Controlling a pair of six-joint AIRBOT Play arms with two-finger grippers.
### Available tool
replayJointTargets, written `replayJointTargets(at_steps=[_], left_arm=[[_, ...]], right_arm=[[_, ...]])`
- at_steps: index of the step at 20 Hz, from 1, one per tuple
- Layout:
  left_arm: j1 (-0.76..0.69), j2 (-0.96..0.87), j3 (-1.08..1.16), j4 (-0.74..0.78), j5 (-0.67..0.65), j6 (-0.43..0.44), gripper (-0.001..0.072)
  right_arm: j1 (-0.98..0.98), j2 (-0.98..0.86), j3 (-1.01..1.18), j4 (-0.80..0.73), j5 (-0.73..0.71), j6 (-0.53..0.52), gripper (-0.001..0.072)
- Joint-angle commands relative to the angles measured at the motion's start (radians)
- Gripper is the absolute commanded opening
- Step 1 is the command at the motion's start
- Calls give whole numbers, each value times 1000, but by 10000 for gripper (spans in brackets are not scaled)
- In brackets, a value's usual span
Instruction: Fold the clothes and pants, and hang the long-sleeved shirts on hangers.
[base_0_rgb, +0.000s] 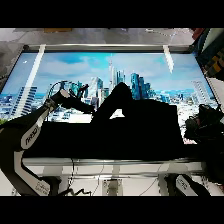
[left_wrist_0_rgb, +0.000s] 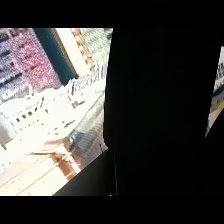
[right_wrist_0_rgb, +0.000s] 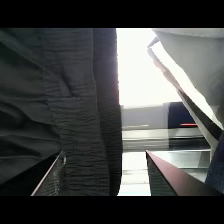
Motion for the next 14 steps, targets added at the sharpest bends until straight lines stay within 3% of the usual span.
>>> replayJointTargets(at_steps=[1,7,10,14], left_arm=[[11,10,60,-13,-14,45,10],[47,79,325,-6,-10,71,9],[75,123,442,-5,-6,72,9],[135,197,525,-5,26,138,9]], right_arm=[[1,0,0,5,-8,0,561],[1,0,0,5,-65,1,561],[1,0,0,4,-156,1,561],[1,0,0,4,-267,28,560]])
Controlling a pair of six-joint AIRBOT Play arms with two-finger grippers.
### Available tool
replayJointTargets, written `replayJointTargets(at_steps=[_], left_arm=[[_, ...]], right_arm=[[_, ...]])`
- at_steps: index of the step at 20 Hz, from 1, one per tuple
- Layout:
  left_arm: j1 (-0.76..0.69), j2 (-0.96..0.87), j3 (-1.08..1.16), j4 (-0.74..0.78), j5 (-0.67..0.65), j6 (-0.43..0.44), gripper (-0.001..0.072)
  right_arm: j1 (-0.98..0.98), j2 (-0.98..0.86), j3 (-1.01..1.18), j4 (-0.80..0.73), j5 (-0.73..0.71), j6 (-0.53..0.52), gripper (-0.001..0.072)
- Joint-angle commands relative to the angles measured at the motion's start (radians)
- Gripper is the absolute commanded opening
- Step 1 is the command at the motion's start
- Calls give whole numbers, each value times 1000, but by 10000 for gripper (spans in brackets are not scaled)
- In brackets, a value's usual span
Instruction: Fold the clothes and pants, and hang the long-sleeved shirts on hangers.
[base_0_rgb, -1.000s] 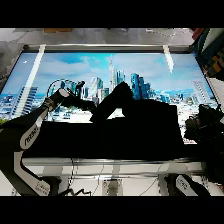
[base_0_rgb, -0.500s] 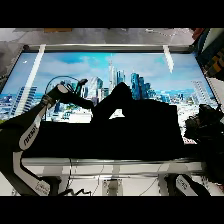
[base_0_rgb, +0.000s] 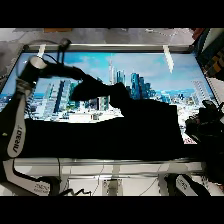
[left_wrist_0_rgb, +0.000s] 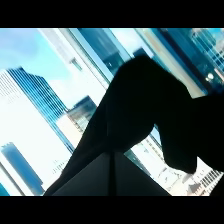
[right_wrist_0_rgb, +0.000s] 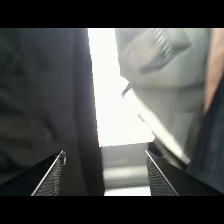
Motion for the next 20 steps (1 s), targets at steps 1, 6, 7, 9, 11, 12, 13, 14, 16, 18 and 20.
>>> replayJointTargets(at_steps=[1,6,7,9,11,12,13,14,16,18,20], left_arm=[[55,68,67,2,51,71,10],[152,151,67,2,218,91,9],[168,164,66,2,255,91,9],[202,186,66,2,317,91,9],[237,197,66,38,333,90,9],[253,200,66,106,327,90,9],[266,201,66,176,316,90,9],[278,201,66,236,301,89,9],[291,203,66,282,267,90,9],[293,202,66,334,239,90,9],[293,202,66,409,235,79,9]], right_arm=[[1,0,0,0,-105,28,561],[1,0,0,0,-137,28,561],[1,0,0,0,-142,28,561],[1,0,0,2,-159,29,560],[1,0,0,5,-172,29,561],[1,0,0,5,-179,29,561],[1,0,0,5,-182,29,561],[1,0,0,5,-184,29,561],[1,0,0,15,-186,29,561],[1,0,0,32,-189,29,560],[1,-1,0,50,-202,33,559]])
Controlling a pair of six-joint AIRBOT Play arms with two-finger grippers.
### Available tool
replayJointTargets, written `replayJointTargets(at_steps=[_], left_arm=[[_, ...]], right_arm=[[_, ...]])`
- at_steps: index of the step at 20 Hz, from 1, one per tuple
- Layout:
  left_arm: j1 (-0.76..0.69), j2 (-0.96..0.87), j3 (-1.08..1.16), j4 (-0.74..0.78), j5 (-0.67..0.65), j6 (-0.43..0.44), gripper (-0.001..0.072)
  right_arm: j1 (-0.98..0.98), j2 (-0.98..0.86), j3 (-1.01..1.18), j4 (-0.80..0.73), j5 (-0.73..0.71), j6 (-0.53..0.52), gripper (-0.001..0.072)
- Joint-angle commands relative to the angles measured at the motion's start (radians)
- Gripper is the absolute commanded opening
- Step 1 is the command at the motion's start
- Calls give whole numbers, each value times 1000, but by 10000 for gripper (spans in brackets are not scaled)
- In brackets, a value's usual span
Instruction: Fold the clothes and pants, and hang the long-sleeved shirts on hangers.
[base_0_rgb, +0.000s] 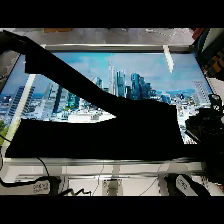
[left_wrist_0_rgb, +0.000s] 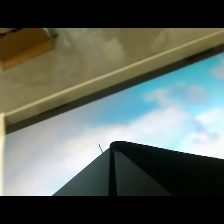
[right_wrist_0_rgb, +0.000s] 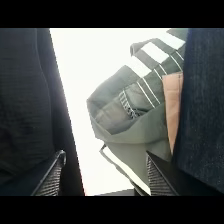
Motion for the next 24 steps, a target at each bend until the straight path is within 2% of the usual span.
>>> replayJointTargets(at_steps=[1,3,5,6,9,12,15,18,24], left_arm=[[9,2,0,163,-19,-52,9],[9,-3,0,299,-39,-172,9],[10,-23,-3,450,-84,-246,9],[13,-35,-9,468,-113,-264,9],[0,-60,-9,462,-280,-262,9],[1,-56,-7,462,-322,-254,7],[6,-77,-8,458,-427,-142,7],[-1,-153,-8,408,-399,-107,8],[-42,-347,-8,408,-127,-108,10]], right_arm=[[1,-3,0,27,-29,33,559],[1,-17,0,36,-48,53,559],[2,-37,-4,60,-53,53,559],[1,-47,-5,76,-53,53,559],[2,-80,-5,103,-56,53,559],[1,-103,-5,108,-68,52,559],[1,-112,-5,108,-77,52,559],[1,-112,-5,109,-84,52,559],[1,-112,-5,131,-83,52,559]])
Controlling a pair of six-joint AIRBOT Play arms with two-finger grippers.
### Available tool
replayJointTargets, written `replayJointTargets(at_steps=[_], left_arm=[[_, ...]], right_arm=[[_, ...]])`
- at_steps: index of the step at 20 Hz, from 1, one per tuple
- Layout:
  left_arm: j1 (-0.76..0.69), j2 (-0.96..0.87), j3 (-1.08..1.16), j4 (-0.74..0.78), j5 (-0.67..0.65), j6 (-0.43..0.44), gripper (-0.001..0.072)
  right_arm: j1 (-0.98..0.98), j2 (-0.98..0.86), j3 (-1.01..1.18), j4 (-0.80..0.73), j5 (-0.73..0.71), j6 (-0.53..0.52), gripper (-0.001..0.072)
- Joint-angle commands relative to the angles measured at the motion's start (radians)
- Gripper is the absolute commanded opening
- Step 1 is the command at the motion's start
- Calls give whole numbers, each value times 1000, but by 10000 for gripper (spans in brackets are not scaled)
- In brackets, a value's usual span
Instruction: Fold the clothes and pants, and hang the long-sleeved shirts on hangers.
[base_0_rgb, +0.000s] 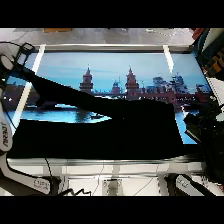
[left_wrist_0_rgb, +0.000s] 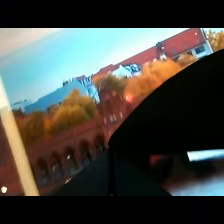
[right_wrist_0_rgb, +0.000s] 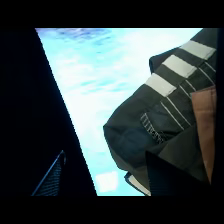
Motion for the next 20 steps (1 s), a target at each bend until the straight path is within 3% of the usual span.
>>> replayJointTargets(at_steps=[1,3,4,6,7,9,13,15,16,17,19,20], left_arm=[[-25,-101,0,-8,157,11,10],[-36,-132,0,-8,244,6,11],[-40,-139,0,-8,272,3,69],[-42,-141,0,-7,289,-2,570],[-42,-137,1,-1,287,-44,601],[-29,-116,1,38,282,-183,598],[53,-63,1,45,107,-271,582],[128,-59,1,-2,-96,-267,579],[168,-67,0,-41,-203,-240,525],[208,-80,0,-89,-312,-189,406],[268,-120,0,-162,-491,-125,397],[284,-142,0,-179,-530,-127,445]], right_arm=[[1,-1,0,29,-2,0,559],[1,-1,0,49,-2,0,559],[1,-1,0,55,-2,0,559],[1,-1,0,56,-2,0,559],[1,-1,0,56,-3,0,559],[1,-1,0,56,-3,0,559],[1,-1,0,55,-5,0,559],[1,-1,0,55,-20,0,559],[1,-1,0,55,-31,0,559],[1,-1,0,55,-42,0,559],[1,-1,0,55,-50,0,559],[1,-1,0,55,-49,0,559]])
